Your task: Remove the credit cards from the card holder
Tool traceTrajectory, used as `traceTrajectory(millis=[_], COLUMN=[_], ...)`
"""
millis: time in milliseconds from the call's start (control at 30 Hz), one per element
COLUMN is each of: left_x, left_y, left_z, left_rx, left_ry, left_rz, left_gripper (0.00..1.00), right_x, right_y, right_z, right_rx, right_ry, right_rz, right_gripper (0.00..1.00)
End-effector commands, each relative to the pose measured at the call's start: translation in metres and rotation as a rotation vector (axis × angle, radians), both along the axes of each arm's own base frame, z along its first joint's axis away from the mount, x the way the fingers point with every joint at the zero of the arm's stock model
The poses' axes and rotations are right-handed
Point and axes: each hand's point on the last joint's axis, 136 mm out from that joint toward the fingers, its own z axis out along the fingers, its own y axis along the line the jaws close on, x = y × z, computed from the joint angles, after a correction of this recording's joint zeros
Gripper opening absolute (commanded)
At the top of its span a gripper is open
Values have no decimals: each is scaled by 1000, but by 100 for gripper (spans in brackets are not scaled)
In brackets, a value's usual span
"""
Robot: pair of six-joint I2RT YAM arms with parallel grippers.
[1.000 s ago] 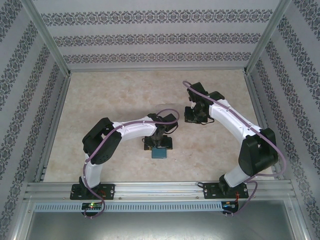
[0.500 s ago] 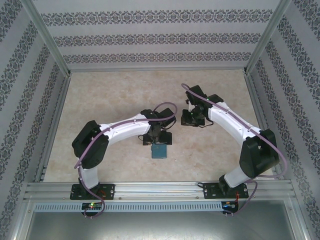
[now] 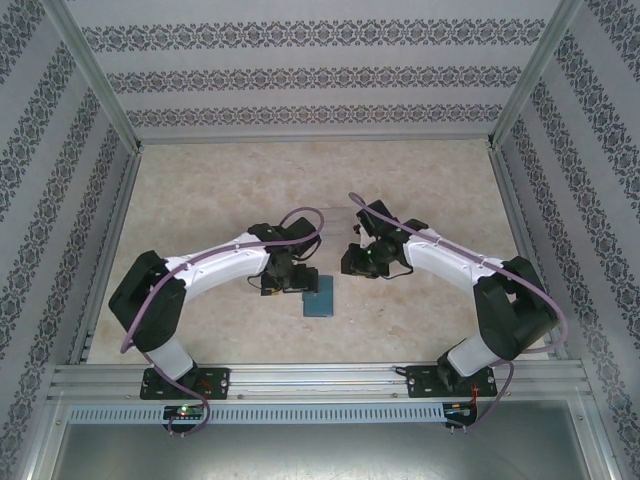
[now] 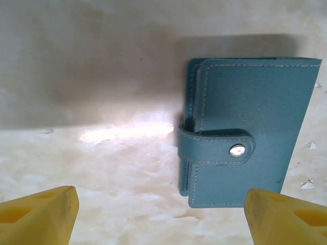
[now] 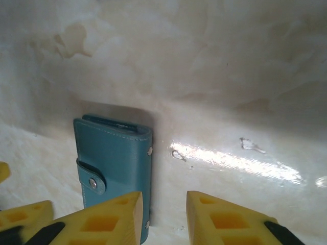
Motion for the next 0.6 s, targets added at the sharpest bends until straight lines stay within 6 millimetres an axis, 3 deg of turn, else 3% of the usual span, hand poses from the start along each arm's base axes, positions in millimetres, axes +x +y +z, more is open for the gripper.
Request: traceTrajectory(millis=[0, 267, 567], left_x=[8, 15, 16], left_y=[-2, -9, -14], left_z=[8, 2, -4], left_rx=[-61, -83, -111], left_ry=[-49, -52, -47], left_rz=[-14, -13, 9], left_gripper=[83, 77, 70], right_x=[-1, -16, -25], right_y=[17, 21, 38], right_z=[5, -14, -23], right_rx=[119, 146, 256], right_ry=[-25, 11, 57], right_rz=[-16, 19, 53], right_gripper=[30, 32, 37])
